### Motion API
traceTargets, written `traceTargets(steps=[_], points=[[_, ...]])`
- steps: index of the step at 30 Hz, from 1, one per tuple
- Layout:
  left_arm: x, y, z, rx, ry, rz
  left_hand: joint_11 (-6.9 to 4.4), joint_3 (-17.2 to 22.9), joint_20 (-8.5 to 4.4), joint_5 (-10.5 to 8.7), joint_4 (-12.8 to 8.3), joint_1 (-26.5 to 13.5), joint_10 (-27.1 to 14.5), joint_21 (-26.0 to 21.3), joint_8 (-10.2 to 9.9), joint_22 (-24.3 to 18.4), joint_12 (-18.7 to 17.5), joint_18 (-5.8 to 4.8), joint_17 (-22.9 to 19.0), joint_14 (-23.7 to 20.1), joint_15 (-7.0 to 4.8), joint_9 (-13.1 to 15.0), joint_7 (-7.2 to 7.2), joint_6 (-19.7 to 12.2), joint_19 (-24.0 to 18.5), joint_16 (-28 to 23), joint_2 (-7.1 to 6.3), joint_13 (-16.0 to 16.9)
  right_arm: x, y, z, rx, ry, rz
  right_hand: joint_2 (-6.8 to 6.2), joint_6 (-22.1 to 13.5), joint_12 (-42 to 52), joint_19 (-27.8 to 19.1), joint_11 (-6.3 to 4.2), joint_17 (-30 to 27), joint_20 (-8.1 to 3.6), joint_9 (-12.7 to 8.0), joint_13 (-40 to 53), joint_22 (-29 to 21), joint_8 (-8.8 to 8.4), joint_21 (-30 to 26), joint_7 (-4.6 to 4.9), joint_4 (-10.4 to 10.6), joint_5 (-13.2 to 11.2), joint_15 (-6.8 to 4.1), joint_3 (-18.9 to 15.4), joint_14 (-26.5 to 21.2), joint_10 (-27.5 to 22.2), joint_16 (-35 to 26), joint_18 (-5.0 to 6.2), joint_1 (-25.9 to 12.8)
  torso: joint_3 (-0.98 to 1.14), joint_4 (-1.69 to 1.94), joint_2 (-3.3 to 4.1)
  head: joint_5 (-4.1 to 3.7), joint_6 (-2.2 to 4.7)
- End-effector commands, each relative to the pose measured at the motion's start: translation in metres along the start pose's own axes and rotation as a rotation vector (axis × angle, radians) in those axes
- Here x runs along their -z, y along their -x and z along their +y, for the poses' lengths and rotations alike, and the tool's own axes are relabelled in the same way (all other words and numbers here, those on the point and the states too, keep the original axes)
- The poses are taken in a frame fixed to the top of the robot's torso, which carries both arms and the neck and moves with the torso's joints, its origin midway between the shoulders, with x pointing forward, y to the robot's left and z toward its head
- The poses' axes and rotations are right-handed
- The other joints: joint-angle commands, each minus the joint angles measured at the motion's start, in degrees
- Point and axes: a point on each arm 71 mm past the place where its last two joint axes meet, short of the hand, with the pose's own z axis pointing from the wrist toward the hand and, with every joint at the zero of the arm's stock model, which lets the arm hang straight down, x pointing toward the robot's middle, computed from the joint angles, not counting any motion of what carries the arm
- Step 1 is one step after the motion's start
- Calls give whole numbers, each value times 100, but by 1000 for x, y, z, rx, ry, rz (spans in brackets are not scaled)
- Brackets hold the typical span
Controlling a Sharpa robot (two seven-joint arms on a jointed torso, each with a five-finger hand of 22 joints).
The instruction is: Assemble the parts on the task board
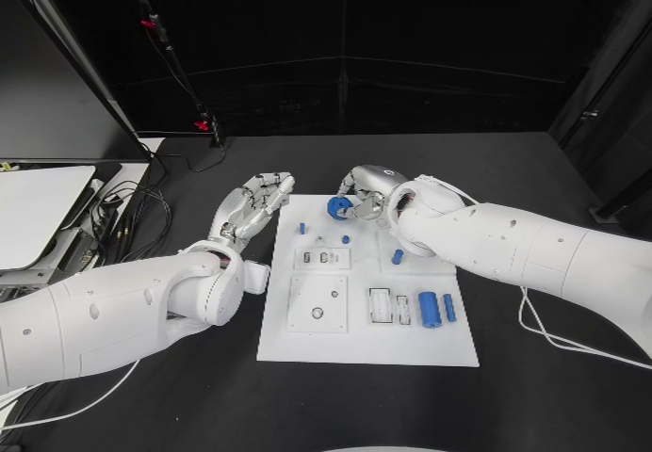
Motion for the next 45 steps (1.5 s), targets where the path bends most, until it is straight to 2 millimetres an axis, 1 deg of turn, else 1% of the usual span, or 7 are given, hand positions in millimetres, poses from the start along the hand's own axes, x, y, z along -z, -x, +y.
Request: traceTargets(steps=[1,5,10,19,28,33,45], points=[[1,-1,-17,3,-235,10,4,-30,-5,36,3,24,26,28,-38,9,-8,36,7,26,-5,-3,921,28,2,23,46,3,-2,-1,1,20,0,26,-23,295,14,597,-30,1508,-43,5,1508,1510,22,18,-264,-5,15,-22,31,606,586,14,-42,-1,-1,-4,-3,2,-17],[2,-1,-17,4,-235,10,4,-30,-5,36,3,24,26,28,-38,9,-8,36,7,26,-5,-3,921,28,2,23,46,3,-4,-3,3,21,2,29,-22,295,14,597,-28,1508,-43,5,1508,1510,11,18,-261,-5,13,-21,32,606,586,14,-42,-4,-4,-10,-3,5,-23],[2,-1,-18,4,-234,11,4,-33,-4,39,3,29,27,29,-39,10,-8,34,7,26,-5,-3,921,29,2,23,51,3,-6,-4,4,29,-2,33,-18,295,14,597,-24,1508,-42,4,1508,1510,-10,18,-258,-8,12,-20,38,606,586,14,-42,-5,-2,7,-2,3,-30],[2,-1,-18,5,-234,10,4,-34,-4,40,3,33,28,32,-40,12,-8,33,7,27,-5,-3,921,30,4,24,55,2,-8,-7,4,37,-11,46,-18,295,14,597,-22,1508,-41,4,1508,1510,-27,18,-255,-9,10,-18,41,606,586,14,-42,-8,-4,-5,-3,24,-43],[2,-2,-18,6,-234,12,4,-33,-3,47,5,40,29,32,-40,11,-7,31,7,27,-6,-3,921,32,4,25,68,2,-9,-11,3,39,-33,74,-16,262,14,597,2,1508,-29,1,1508,1510,-154,18,-225,-15,-4,-1,54,606,586,14,-42,-38,-1,-6,-5,21,-61],[2,-2,-18,6,-234,12,4,-33,-3,47,5,40,29,32,-40,11,-7,31,7,27,-6,-3,921,32,4,25,68,2,-10,-12,2,43,-41,79,-29,188,14,597,26,1508,-9,-1,1508,1510,-297,18,-203,-39,-11,21,69,606,586,14,-42,-50,-3,-2,-5,12,-60],[2,-3,-18,8,-233,15,4,-33,-3,47,5,40,29,32,-40,11,-7,31,7,27,-6,-3,921,32,4,25,68,2,-10,-21,0,50,-62,108,-34,14,14,597,7,1508,1,0,1508,1510,-529,18,-234,-84,-22,20,98,606,586,14,-42,-67,-2,-1,-3,-8,-49]])
